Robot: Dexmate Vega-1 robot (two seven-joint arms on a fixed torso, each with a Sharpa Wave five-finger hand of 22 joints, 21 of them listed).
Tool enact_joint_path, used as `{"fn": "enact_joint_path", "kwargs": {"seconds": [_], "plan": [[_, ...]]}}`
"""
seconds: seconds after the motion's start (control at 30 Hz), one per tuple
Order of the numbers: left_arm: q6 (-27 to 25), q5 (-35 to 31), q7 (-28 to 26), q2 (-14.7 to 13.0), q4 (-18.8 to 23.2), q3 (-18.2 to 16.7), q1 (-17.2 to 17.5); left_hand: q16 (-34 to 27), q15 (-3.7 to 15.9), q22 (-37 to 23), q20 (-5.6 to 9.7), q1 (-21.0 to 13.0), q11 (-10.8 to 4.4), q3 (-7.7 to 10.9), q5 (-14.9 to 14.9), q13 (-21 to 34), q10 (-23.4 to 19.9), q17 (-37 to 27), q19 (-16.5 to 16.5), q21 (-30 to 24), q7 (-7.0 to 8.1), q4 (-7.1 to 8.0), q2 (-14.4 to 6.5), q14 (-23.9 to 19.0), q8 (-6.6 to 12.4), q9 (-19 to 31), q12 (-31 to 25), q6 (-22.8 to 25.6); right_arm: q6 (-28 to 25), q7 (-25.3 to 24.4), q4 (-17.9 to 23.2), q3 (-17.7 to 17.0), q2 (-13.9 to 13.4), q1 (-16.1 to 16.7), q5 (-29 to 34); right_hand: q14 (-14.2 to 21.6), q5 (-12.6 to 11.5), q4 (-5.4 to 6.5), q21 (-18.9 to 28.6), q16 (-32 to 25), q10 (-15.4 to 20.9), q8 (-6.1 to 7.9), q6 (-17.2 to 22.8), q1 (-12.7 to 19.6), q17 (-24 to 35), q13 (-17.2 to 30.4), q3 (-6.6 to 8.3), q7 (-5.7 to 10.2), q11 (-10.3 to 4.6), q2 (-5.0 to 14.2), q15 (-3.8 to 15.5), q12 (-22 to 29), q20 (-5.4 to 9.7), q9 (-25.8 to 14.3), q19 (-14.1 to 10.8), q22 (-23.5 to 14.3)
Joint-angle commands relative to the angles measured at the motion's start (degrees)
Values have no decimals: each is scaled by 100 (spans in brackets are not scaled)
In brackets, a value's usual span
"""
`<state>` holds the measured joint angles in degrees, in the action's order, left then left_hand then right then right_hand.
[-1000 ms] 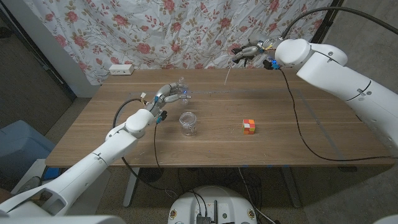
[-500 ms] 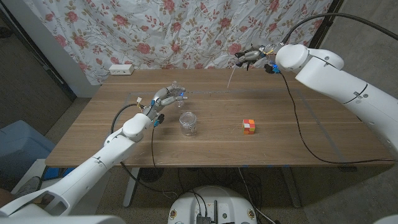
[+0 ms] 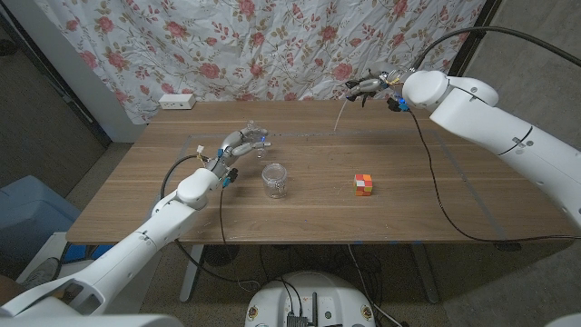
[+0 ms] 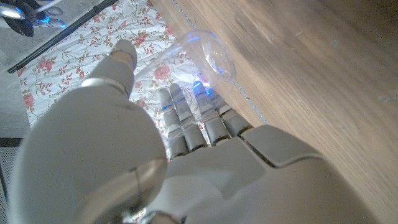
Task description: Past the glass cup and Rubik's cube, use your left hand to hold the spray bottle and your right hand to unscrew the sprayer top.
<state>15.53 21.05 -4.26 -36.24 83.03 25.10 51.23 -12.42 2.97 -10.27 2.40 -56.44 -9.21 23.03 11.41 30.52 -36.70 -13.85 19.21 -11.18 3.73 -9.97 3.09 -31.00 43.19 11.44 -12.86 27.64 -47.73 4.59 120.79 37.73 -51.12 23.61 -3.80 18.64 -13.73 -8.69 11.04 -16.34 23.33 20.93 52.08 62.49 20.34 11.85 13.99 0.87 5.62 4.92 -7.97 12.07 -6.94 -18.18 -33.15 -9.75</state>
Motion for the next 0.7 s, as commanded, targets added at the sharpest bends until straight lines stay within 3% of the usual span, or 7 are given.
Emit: {"fn": "enact_joint_path", "kwargs": {"seconds": [0.03,0.7], "plan": [[-95,39,-159,-78,25,-75,146,31,786,-18,117,918,-6,55,-3,-19,62,-2,-61,27,40,52,-848,-7,-49,5,39,87,111,20,-227,49,77,-21,22,12,-43,-4,8,-8,24,24,192,-34,32,34,-20,176,-36,-6,36,5,41,-27,3,-12],[-238,61,-62,-133,-149,1,136,40,800,-12,7,947,6,15,-11,-114,146,36,-126,13,74,26,-812,69,-194,-20,67,33,240,-27,-603,70,250,9,-11,42,-44,-13,22,-24,46,19,211,-47,42,39,-33,190,-50,0,71,11,60,-19,-12,-15]]}}
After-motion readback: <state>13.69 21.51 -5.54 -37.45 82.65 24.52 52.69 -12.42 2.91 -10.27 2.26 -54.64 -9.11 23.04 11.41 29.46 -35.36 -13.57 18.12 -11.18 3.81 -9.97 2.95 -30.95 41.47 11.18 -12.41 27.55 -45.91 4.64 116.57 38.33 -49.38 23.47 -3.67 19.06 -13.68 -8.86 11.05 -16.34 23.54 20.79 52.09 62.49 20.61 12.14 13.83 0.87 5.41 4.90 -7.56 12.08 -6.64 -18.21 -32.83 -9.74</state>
